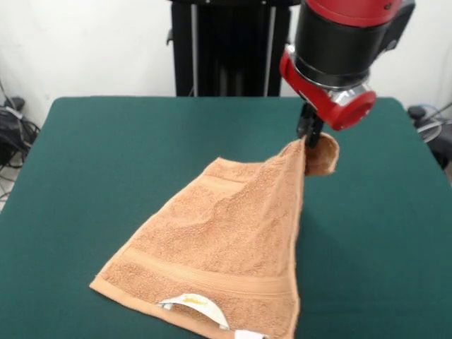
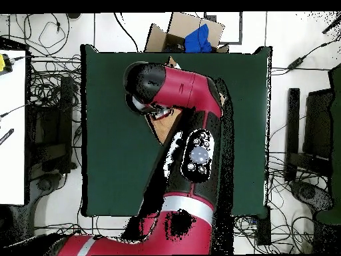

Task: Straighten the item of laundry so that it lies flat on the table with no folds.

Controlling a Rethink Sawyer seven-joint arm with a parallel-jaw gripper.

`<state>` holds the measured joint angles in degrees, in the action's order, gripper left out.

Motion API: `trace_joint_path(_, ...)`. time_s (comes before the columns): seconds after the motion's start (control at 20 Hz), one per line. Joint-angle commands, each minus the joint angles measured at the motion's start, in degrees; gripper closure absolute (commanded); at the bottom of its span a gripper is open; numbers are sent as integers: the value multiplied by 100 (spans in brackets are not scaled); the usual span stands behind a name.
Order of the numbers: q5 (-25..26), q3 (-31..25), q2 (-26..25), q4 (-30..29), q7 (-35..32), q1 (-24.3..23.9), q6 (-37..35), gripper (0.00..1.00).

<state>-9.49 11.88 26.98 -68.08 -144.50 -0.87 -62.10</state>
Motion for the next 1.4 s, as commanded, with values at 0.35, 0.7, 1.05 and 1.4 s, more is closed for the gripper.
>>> trace_joint_path(0.35, 200, -1317, 38, -918, 1154, -437, 949, 100)
trace_joint_path(0.7, 295, -1972, 28, -1221, 1442, -821, 1581, 100)
trace_joint_path(1.05, 389, -2553, 140, -1548, 1657, -1204, 1752, 100)
trace_joint_path(1.4, 447, -2810, 165, -1695, 1635, -1358, 1868, 100)
